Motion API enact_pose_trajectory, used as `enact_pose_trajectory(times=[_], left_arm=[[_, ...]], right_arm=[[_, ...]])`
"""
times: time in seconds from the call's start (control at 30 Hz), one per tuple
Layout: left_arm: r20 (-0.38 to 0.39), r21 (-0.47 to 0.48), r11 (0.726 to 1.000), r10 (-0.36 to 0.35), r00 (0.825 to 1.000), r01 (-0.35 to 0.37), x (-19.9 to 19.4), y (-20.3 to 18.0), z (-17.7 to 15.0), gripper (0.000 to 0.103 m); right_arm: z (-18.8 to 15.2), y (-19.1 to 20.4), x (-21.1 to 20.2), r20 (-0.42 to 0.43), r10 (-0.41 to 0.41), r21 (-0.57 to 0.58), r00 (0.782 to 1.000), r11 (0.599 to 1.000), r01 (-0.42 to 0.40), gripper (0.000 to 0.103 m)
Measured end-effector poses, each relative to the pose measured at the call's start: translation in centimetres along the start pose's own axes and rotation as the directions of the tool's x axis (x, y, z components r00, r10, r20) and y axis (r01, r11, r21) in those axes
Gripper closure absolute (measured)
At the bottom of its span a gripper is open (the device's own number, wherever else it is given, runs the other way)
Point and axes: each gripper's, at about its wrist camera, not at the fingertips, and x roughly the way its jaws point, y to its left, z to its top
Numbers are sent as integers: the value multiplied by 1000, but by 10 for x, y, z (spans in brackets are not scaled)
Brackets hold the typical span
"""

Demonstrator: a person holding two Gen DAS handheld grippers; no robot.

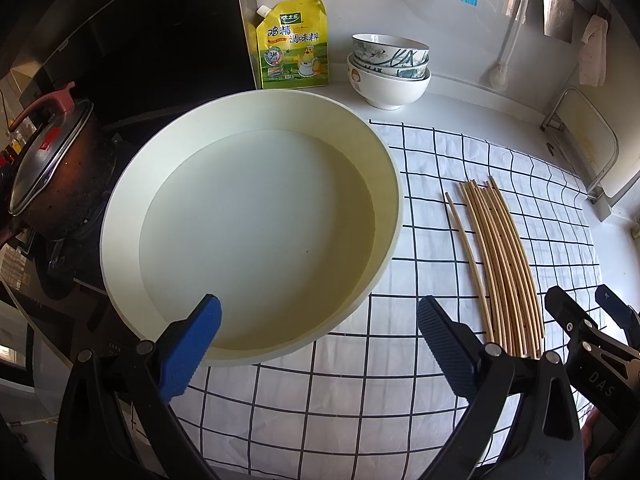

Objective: Organize utensils

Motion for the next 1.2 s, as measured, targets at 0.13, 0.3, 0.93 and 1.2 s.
enact_pose_trajectory(times=[0.13, 0.3, 0.93, 1.2], left_arm=[[0, 0, 1000, 0, 1000, 0, 0, 0, 0, 7], [1, 0, 1000, 0, 1000, 0, 0, 0, -1, 7], [56, -1, 996, -90, 994, 90, -11, -48, 3, 7], [24, 7, 996, -90, 996, 90, 17, -89, -9, 7]], right_arm=[[-1, 0, 0, 1, -1, -1, 1000, 1000, 1, 9], [-1, 0, 0, 2, -1, 0, 1000, 1000, 1, 9], [-7, -70, -2, 27, -24, -48, 999, 999, 25, 9], [-6, -100, 35, -6, 21, -90, 1000, 996, -22, 9]])
